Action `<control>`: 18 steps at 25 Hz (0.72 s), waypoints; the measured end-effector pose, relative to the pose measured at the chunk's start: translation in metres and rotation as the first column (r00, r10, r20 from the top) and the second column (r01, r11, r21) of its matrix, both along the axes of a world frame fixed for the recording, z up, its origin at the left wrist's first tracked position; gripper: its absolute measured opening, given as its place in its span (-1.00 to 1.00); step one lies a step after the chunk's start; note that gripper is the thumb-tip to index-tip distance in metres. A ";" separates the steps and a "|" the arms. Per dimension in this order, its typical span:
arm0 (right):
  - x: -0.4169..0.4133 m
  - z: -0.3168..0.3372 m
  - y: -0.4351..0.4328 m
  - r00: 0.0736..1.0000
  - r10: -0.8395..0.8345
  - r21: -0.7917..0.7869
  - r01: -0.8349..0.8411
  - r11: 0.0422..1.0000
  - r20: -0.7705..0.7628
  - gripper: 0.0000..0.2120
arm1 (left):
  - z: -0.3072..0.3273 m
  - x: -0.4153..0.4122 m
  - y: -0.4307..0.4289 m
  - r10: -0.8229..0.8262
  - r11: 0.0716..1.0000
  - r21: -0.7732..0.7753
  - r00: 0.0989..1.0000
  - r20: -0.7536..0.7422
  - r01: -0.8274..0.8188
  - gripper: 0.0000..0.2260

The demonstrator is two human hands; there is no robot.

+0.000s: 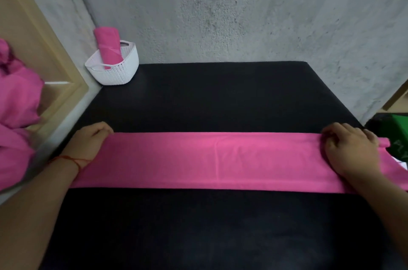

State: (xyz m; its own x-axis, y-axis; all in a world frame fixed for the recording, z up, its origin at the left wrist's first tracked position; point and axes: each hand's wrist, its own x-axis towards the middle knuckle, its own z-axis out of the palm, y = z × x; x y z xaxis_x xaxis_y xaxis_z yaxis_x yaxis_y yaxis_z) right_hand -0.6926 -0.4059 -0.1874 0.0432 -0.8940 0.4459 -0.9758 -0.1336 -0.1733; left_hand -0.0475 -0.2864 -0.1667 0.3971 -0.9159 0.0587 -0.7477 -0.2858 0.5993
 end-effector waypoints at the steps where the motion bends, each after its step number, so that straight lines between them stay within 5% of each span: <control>1: 0.001 0.001 0.000 1.000 -0.005 0.005 0.005 1.000 -0.001 -0.68 | 0.005 0.002 0.000 -0.023 1.000 0.017 1.000 -0.009 0.023 -0.79; 8: -0.001 -0.001 0.002 1.000 -0.006 0.011 0.005 1.000 0.023 -0.66 | 0.000 0.003 -0.006 -0.073 0.997 0.054 0.914 0.399 0.056 -0.87; 18: -0.002 0.012 -0.013 0.991 0.013 -0.008 -0.014 1.000 -0.136 -0.68 | -0.010 0.001 -0.004 0.025 0.999 0.019 0.928 0.371 -0.035 -0.91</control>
